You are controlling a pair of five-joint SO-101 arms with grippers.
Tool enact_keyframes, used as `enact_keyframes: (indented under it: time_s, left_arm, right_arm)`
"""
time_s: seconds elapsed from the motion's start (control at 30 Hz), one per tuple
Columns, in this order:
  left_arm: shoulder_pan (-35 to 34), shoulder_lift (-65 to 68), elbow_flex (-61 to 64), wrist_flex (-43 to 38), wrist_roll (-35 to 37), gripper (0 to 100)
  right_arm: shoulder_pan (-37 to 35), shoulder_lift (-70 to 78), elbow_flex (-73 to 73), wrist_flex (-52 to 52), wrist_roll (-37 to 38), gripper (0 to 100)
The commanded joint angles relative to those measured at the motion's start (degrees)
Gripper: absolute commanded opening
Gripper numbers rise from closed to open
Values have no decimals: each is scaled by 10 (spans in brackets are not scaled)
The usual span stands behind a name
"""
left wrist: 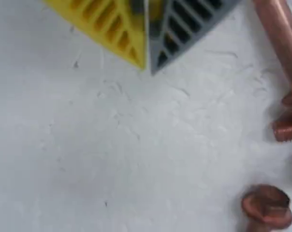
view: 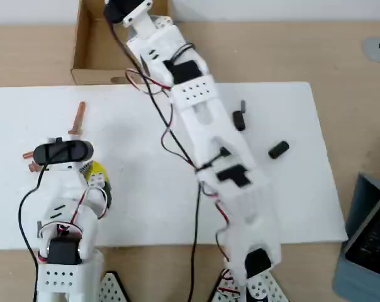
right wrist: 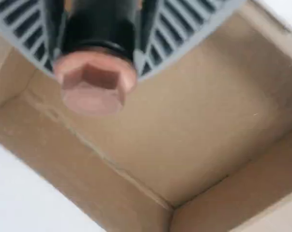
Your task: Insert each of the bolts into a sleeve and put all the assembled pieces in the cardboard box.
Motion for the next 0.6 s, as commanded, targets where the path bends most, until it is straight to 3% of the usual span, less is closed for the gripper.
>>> enact_keyframes:
  time_s: [0.0, 0.27, 0.57]
  left_arm:
    - [-4, -6, 8, 1, 1, 0]
    - [-4, -6, 8, 1, 2, 0]
    - [-4, -6, 8, 1, 2, 0]
  right_arm:
    - [7, 82, -160, -18, 36, 9]
    - [7, 258, -323, -17, 104, 12]
    - [11, 302, -355, -1, 113, 28]
